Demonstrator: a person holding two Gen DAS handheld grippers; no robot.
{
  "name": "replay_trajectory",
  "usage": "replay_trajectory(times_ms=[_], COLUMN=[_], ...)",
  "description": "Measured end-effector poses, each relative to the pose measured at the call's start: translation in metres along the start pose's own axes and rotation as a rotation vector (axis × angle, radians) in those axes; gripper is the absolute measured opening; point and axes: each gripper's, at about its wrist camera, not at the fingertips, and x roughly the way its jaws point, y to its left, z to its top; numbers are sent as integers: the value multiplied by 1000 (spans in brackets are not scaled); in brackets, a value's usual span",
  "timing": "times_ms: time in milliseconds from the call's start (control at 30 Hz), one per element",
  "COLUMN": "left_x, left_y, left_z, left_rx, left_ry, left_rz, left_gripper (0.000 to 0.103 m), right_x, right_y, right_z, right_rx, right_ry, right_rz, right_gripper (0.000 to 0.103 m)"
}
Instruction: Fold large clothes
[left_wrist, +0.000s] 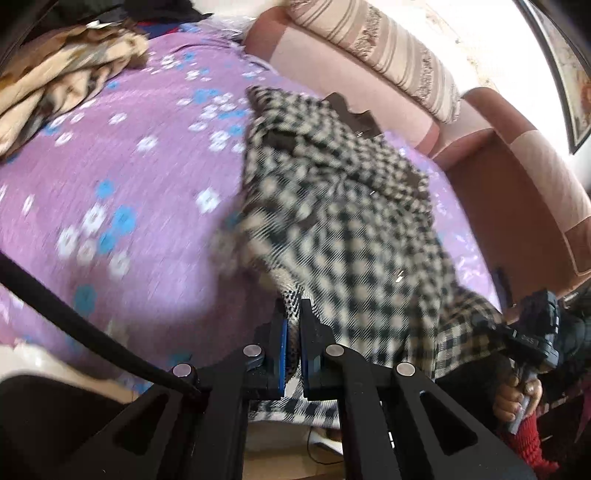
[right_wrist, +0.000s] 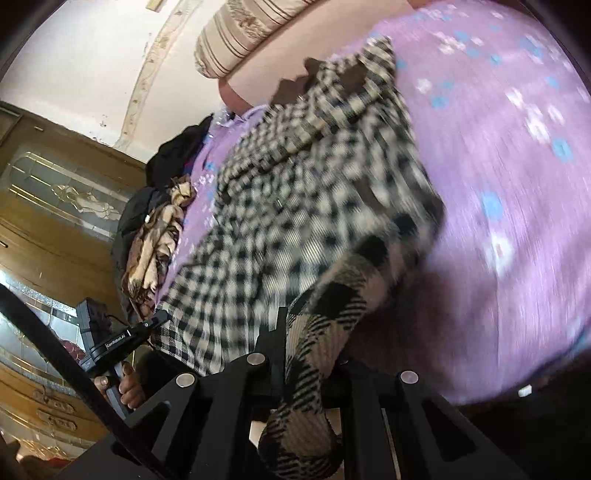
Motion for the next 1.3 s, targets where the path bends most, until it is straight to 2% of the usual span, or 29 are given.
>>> replay_trajectory(times_ms=[133,333,533,667,800,1000,1167,1300], left_x=[11,50,103,130,151,169,181,193], left_y=[-15,-26,-11,2,11,16,11,16], left_z=[40,127,201,232,250,279,292,303], left_rx=[22,34,0,-23,-43,-65,-56,-93], left_ry=[-21,-82,-138,-132,-122,-142,-151,-128], left_rz=[-14,56,165,188,185,110,114,102], left_gripper=[5,5,5,5,5,6,6,6], right_x=[10,32,63,79,91,105,118,121], right_y=[18,21,-5,-30,-49,-60,-69,-73], right_z=[43,127,207,246,267,295,311,316], right_rx=[-55,-62,5,57,86,108,133,155], right_ry=[-42,-121,-190,-208,-202,-225,-242,-247], right_rz=[-25,-82,-183,-224,-210,-176,-175,-164], right_gripper=[7,7,7,7,7,7,7,7])
